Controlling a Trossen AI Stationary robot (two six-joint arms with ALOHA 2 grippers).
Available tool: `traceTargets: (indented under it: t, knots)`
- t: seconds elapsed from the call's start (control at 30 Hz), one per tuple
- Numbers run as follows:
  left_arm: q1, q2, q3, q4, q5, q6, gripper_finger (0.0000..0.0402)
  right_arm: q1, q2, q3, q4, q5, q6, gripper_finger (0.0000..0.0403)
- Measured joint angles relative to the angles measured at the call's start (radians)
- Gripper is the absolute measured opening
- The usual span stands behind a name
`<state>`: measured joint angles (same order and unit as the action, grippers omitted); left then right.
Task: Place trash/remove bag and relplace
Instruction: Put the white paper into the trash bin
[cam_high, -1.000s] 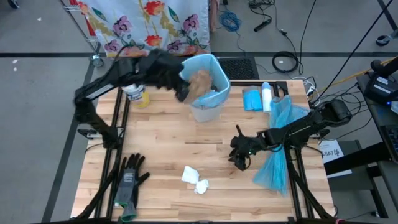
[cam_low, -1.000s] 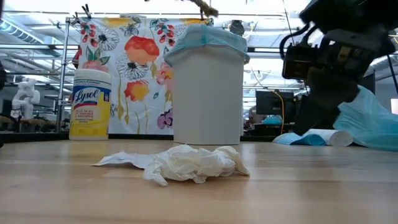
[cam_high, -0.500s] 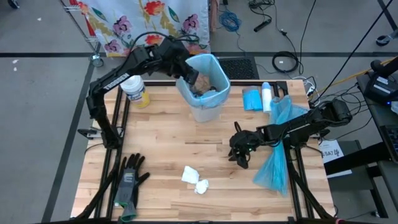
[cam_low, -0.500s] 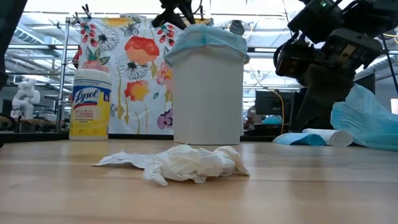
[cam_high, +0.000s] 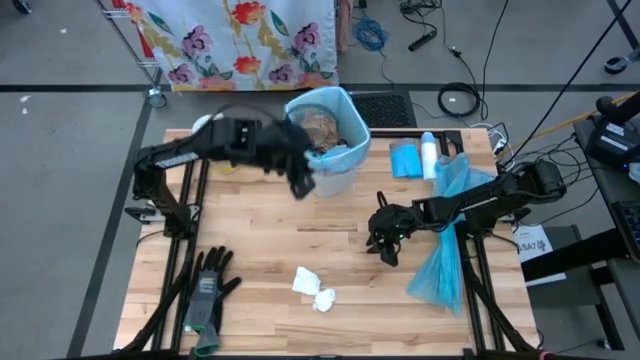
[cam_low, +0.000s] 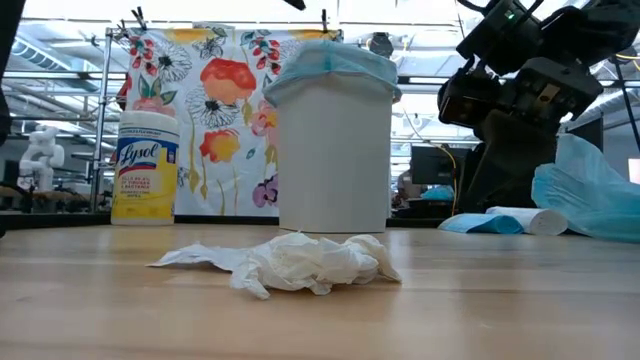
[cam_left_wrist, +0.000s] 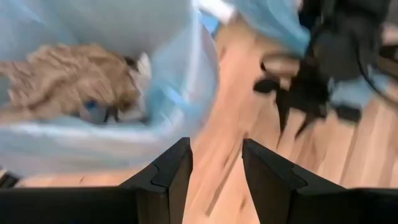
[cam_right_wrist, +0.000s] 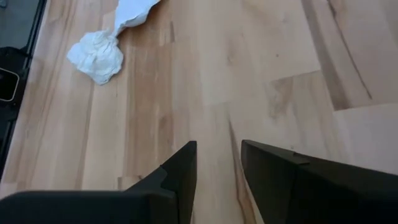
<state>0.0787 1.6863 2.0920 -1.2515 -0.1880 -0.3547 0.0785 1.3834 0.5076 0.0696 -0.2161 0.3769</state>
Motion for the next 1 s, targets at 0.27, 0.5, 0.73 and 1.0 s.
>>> traceTargets:
  t: [0.27,0.5,0.73,1.0]
  knots:
    - [-0.22,0.004,-0.175,0.026,-0.1,-0.038,0.0145,-0.001,0.0,0.0,0.001,0.0,-0.008,0.0116]
    - [-0.316,0.004,-0.471,0.279,-0.029,-0.144,0.0145,0.003,0.0,0.0,0.001,0.0,0.018,0.0116]
    - [-0.376,0.022,-0.728,0.578,-0.005,-0.108,0.0145,0.017,0.0,0.0,0.001,0.0,0.055,0.0116]
    - [-0.409,0.152,-0.767,0.683,0.044,0.189,0.0145,0.023,0.0,0.0,0.001,0.0,0.084,0.0116]
